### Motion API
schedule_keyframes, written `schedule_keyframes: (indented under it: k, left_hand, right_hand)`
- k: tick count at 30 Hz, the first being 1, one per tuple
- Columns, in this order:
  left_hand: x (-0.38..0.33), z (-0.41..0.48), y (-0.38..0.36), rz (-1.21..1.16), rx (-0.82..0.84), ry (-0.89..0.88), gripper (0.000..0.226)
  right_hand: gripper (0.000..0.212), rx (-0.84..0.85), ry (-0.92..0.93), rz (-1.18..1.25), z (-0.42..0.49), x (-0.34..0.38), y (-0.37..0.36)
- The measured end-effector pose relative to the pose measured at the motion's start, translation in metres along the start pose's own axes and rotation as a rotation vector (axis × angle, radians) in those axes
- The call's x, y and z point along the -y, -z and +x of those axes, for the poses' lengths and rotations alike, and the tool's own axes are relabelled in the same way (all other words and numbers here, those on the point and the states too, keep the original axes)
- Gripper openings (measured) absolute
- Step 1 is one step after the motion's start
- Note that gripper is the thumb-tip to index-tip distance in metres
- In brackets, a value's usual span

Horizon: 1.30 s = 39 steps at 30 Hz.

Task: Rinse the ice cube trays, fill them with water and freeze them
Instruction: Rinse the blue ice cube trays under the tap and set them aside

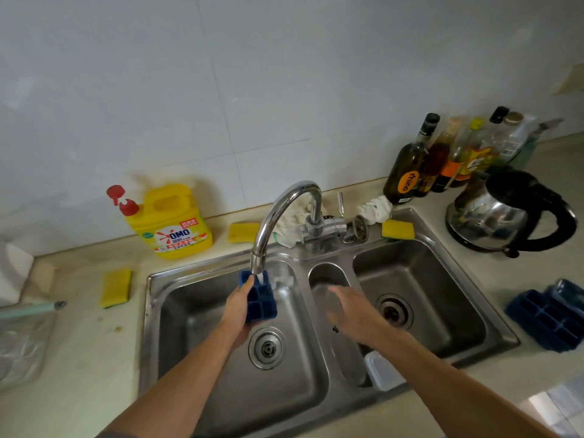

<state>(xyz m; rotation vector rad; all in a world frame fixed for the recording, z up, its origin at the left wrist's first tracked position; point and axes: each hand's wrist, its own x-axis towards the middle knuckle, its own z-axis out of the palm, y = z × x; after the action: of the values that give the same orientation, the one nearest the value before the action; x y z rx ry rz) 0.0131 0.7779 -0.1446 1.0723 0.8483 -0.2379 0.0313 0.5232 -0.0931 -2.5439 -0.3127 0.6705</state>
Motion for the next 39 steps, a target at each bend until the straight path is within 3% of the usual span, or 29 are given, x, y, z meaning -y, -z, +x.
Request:
schedule_keyframes:
  k: [6, 10, 13, 15, 19, 22, 25, 29, 33, 37, 39]
  left_hand:
    - [-0.008, 0.0, 0.005, -0.151, 0.123, 0.022, 0.034]
    - [-0.011, 0.003, 0.002, -0.239, 0.136, 0.04, 0.037]
    - [-0.015, 0.011, 0.004, -0.228, 0.106, 0.063, 0.034]
    - [-0.019, 0.016, 0.01, -0.124, 0.099, 0.069, 0.031]
    - [-0.018, 0.025, 0.023, 0.163, 0.062, 0.033, 0.025]
    - [-0.016, 0.025, 0.02, 0.217, 0.1, -0.021, 0.024]
    - [-0.015, 0.019, 0.013, 0.227, 0.108, -0.049, 0.019]
    - [-0.018, 0.014, 0.006, 0.257, 0.06, -0.092, 0.023]
    - [-0.024, 0.014, 0.006, 0.172, -0.076, -0.113, 0.02]
    - [-0.023, 0.008, 0.005, -0.019, -0.062, -0.109, 0.017]
    - [-0.02, 0.006, 0.002, -0.089, -0.055, -0.13, 0.027]
  right_hand:
    - [0.051, 0.126, -0.055, 0.412, 0.034, 0.073, -0.03]
    - [0.03, 0.181, -0.168, 0.639, 0.046, 0.096, -0.044]
    - [0.012, 0.126, -0.134, 0.614, 0.054, 0.097, -0.046]
    - [0.012, 0.056, -0.151, 0.589, 0.06, 0.094, -0.041]
    - [0.02, -0.04, -0.112, 0.597, 0.071, 0.093, -0.022]
    - [0.036, 0.028, -0.016, 0.553, 0.073, 0.097, -0.017]
    - [0.046, 0.01, -0.057, 0.545, 0.074, 0.099, -0.021]
    - [0.022, 0.014, -0.089, 0.488, 0.077, 0.093, -0.03]
    - [0.013, 0.022, -0.068, 0.533, 0.077, 0.097, -0.035]
    - [0.021, -0.011, -0.114, 0.605, 0.083, 0.102, -0.04]
    - [0.02, -0.02, -0.122, 0.656, 0.085, 0.104, -0.043]
